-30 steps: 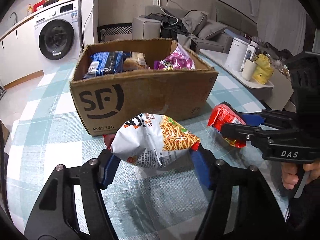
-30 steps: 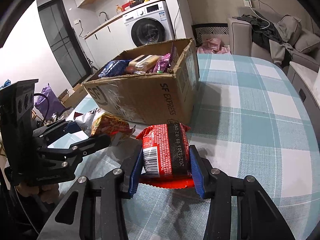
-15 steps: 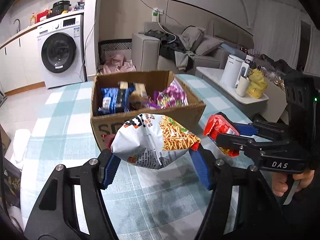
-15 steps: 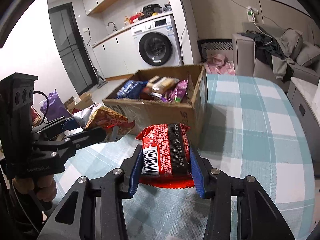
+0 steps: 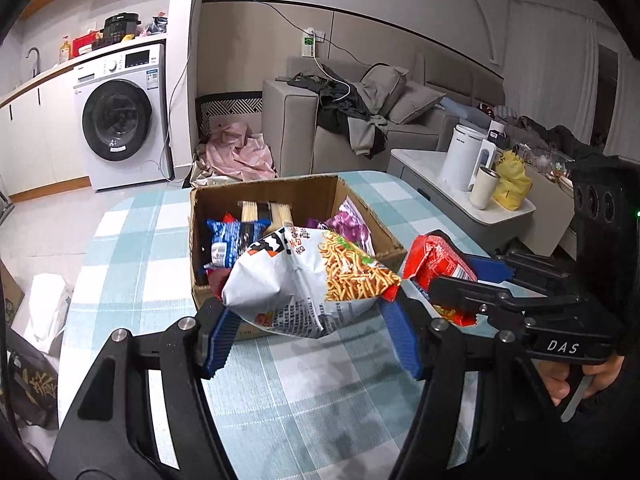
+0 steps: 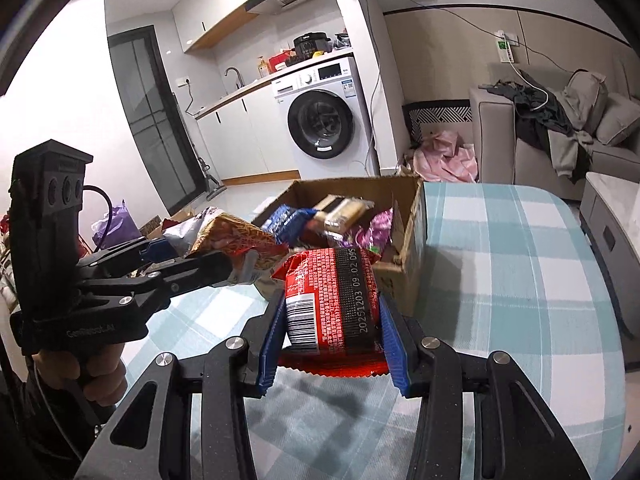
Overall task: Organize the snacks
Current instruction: 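Lift both held bags and carry them over the SF box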
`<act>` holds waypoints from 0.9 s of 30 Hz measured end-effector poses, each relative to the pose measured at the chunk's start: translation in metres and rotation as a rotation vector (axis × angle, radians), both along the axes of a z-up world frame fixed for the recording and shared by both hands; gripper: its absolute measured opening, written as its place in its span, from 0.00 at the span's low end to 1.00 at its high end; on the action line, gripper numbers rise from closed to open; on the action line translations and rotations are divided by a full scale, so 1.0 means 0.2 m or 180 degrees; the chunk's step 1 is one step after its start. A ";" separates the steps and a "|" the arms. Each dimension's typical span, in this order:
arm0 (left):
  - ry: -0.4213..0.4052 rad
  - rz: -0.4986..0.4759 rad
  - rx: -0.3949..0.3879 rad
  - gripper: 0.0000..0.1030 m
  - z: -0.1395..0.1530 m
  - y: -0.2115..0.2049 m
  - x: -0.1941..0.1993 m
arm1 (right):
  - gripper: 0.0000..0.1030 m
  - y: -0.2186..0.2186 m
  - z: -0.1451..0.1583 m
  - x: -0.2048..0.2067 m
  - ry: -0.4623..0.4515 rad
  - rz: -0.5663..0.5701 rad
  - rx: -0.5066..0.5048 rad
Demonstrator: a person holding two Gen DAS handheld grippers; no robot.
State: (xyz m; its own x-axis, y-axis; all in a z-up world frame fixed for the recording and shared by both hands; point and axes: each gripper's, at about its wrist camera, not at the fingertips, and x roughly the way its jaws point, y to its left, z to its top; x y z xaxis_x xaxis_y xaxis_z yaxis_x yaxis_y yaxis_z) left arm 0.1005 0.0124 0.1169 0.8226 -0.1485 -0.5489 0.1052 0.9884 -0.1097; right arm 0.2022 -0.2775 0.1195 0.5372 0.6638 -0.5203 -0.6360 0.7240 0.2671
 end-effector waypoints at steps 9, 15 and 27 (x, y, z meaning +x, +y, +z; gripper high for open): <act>-0.0033 0.0028 -0.0015 0.61 0.07 0.02 0.12 | 0.44 0.03 0.08 0.08 -0.0013 -0.0022 0.0093; -0.0042 0.0025 -0.0021 0.61 0.10 0.03 0.22 | 0.44 0.06 0.12 0.14 -0.0003 -0.0041 0.0109; -0.0018 0.0168 -0.0010 0.61 0.06 0.11 0.45 | 0.44 0.16 0.15 0.32 0.0115 -0.0056 0.0136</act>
State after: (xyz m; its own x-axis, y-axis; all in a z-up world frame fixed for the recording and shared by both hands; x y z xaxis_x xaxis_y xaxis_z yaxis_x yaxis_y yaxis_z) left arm 0.1899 0.0337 0.1298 0.8325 -0.1066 -0.5437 0.0537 0.9922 -0.1123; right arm 0.2667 -0.2447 0.1491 0.5304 0.6765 -0.5110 -0.6125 0.7225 0.3207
